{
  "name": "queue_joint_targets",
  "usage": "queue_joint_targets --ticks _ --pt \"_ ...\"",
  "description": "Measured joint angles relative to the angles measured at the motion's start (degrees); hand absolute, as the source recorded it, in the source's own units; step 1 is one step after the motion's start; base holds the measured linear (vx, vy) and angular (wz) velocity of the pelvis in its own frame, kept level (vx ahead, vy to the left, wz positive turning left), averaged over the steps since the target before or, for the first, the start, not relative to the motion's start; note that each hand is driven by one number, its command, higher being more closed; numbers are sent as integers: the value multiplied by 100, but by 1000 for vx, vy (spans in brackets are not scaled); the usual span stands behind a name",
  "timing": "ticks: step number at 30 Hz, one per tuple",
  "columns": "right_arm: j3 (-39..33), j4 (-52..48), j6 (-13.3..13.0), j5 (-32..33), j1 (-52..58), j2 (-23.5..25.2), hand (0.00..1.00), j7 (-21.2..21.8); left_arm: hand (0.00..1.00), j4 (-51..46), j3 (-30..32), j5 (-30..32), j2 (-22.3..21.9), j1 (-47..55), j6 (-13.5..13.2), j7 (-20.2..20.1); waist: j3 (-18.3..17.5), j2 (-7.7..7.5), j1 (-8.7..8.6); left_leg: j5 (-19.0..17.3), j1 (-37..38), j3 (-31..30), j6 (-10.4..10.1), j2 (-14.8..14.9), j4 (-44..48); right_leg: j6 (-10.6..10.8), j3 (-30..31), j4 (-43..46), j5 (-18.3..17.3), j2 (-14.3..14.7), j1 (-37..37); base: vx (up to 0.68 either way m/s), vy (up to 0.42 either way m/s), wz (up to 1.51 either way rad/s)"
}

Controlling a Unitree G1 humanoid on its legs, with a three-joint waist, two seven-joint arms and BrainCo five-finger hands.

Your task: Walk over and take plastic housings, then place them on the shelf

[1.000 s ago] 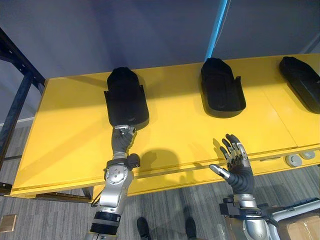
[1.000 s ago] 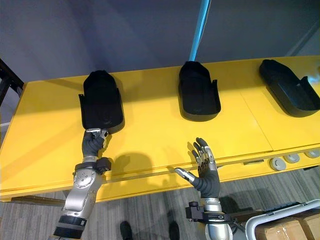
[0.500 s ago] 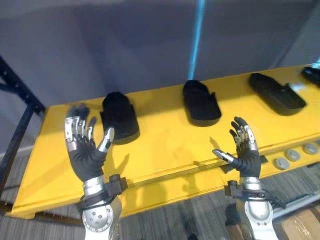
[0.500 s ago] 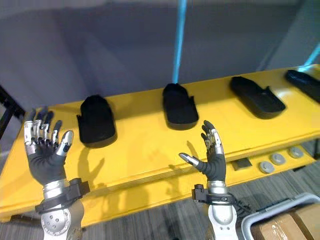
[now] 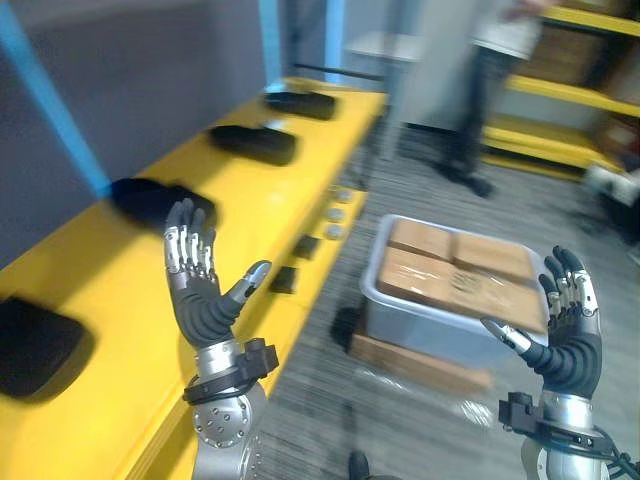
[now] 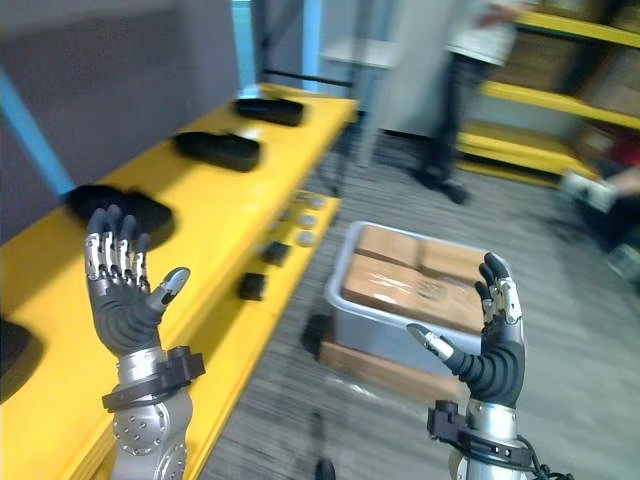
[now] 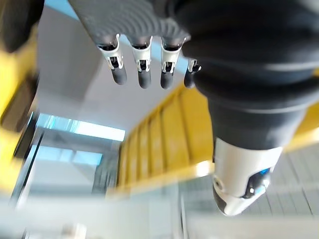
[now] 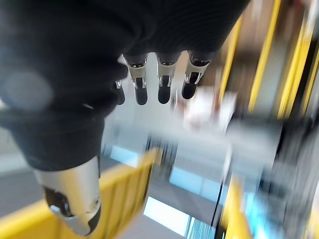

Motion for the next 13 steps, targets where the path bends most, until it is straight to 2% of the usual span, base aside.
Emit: queue_joint_targets --ticks 1,3,4,5,6,7,8,11,13 --pt "-79 192 1 -58 -65 -2 0 -8 0 40 67 -8 1 13 -4 -19 -36 19 1 -23 -22 51 -41 16 -9 79 -50 44 -204 -162 224 -197 -143 -119" --pt "-118 523 5 -69 -163 -12 0 -49 0 235 315 -72 38 22 -2 -60 -202 -65 63 69 -129 78 -245 -45 -21 302 -30 -512 -582 -452 876 -217 -190 -93" --pt "-74 630 5 -69 -171 10 0 -46 0 290 388 -76 115 34 3 -88 -334 -215 74 148 -244 80 -360 -165 -23 528 2 -1229 -809 -583 1135 -201 -242 -51" --pt "-63 832 9 -71 -275 -58 0 -41 0 492 444 -73 74 35 -30 -127 -332 -145 46 238 -324 -41 -434 -164 -38 437 -21 -1572 -826 -512 1187 -121 -223 -45" --pt "-107 1109 91 -67 -328 -115 0 -49 0 720 426 -185 7 70 75 -224 -425 -60 122 269 -273 -278 -441 -231 -276 338 -21 -1901 -503 -431 1228 -6 -266 -41" --pt "-87 1350 136 -67 -386 -139 0 -37 0 914 435 -192 -26 85 121 -287 -490 64 121 427 -259 -477 -559 -123 -413 253 -19 -2189 -280 -211 1385 82 -193 -37" --pt "-86 1489 148 -67 -397 -139 0 -37 0 1028 440 -196 -17 82 124 -327 -498 66 131 456 -240 -497 -581 -86 -463 249 -15 -2299 -226 -136 1453 131 -190 -16" --pt "-106 2770 198 -57 -568 -272 0 -22 0 2280 558 -548 54 -19 205 -535 -645 50 125 687 -61 -709 -676 -44 -828 247 -59 -2390 -192 20 1538 108 -122 13" --pt "-106 4506 391 23 -866 -510 0 -16 0 3978 648 -806 215 -274 435 -602 -657 66 135 923 173 -857 -760 -106 -1281 246 -213 -2415 -192 37 1664 88 -39 27"
